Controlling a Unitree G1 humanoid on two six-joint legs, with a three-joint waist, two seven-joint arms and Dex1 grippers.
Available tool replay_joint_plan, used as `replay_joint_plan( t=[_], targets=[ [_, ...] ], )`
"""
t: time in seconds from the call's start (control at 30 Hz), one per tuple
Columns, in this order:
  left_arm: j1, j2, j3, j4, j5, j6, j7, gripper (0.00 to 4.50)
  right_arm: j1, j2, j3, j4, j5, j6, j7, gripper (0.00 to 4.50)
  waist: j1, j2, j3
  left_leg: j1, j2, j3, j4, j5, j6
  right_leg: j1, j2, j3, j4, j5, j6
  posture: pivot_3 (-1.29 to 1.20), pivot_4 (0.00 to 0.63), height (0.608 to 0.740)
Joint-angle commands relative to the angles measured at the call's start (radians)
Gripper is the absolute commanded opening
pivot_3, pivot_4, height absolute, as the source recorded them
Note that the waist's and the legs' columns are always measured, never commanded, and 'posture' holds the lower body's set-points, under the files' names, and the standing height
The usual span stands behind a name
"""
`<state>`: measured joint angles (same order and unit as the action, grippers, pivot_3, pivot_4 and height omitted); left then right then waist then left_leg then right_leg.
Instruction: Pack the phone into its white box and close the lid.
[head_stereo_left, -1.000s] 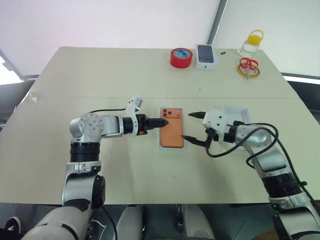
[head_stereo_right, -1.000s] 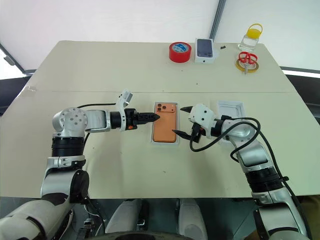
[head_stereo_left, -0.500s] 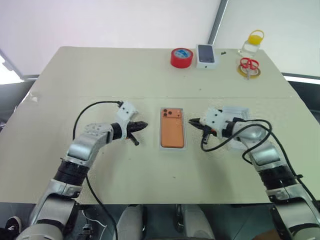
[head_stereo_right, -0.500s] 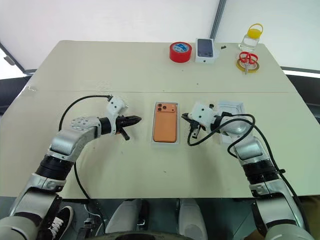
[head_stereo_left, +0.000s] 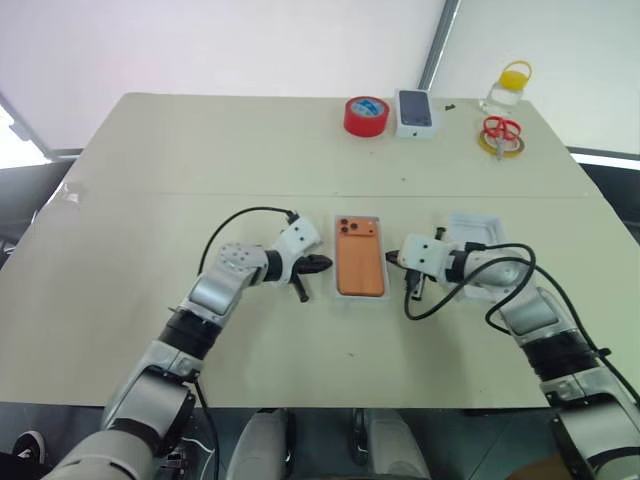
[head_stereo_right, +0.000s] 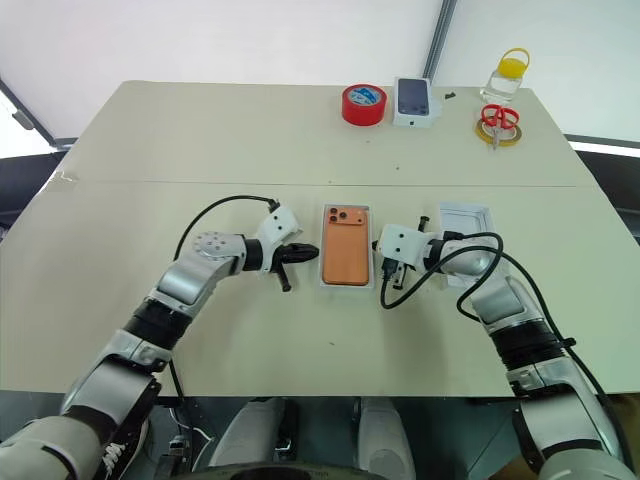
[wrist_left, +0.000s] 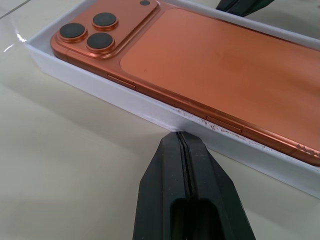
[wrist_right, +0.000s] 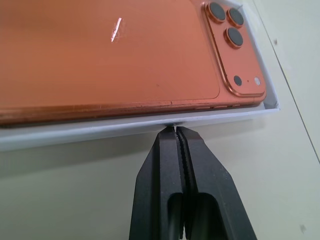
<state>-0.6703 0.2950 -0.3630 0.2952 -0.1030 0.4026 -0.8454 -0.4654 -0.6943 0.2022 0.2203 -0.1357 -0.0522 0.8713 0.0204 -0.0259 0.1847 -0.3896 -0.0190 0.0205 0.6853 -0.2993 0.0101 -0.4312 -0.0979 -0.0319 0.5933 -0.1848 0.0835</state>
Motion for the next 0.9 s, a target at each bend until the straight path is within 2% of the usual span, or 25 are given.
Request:
replay_joint_plan(
  t=[0.03, 0.3, 0.53, 0.73, 0.9],
  targets=[
    [-0.043, -0.091, -0.033, -0.004, 0.000, -0.021, -0.014, 0.00, 0.034, -0.041, -0.052, -0.040, 0.027, -0.014, 0.009, 0.06, 0.002, 0.000, 0.000, 0.000, 0.000, 0.000, 0.000, 0.000, 0.001, 0.000, 0.000, 0.000, 0.000, 0.000, 0.000, 0.00, 0.150, 0.739],
    [-0.125, -0.200, -0.059, 0.144, 0.064, -0.142, -0.028, 0.00, 0.141, -0.153, -0.121, -0.034, 0.020, -0.050, 0.015, 0.06, -0.006, 0.000, 0.000, 0.001, 0.000, 0.000, 0.000, -0.001, 0.002, 0.000, 0.000, 0.000, 0.000, 0.000, 0.000, 0.00, 0.150, 0.739],
    [-0.159, -0.243, -0.051, 0.232, 0.090, -0.210, -0.051, 0.00, 0.186, -0.213, -0.161, -0.013, 0.030, -0.090, 0.020, 0.06, -0.007, 0.000, 0.000, 0.001, 0.000, 0.001, 0.000, -0.001, 0.002, 0.000, 0.000, 0.001, 0.000, 0.000, 0.001, 0.00, 0.150, 0.739],
    [-0.159, -0.247, -0.045, 0.239, 0.101, -0.224, -0.053, 0.00, 0.179, -0.211, -0.158, 0.001, 0.024, -0.101, 0.006, 0.06, -0.006, 0.000, 0.000, 0.001, 0.000, 0.000, 0.000, -0.001, 0.002, 0.000, 0.000, 0.000, 0.000, 0.000, 0.001, 0.00, 0.150, 0.739],
    [-0.168, -0.210, -0.007, 0.291, 0.124, -0.255, 0.000, 0.00, 0.192, -0.225, -0.158, -0.018, 0.035, -0.082, 0.033, 0.06, -0.006, 0.000, 0.000, 0.001, 0.000, 0.000, 0.000, -0.001, 0.002, 0.000, 0.000, 0.000, 0.000, 0.000, 0.001, 0.00, 0.150, 0.739]
  ],
)
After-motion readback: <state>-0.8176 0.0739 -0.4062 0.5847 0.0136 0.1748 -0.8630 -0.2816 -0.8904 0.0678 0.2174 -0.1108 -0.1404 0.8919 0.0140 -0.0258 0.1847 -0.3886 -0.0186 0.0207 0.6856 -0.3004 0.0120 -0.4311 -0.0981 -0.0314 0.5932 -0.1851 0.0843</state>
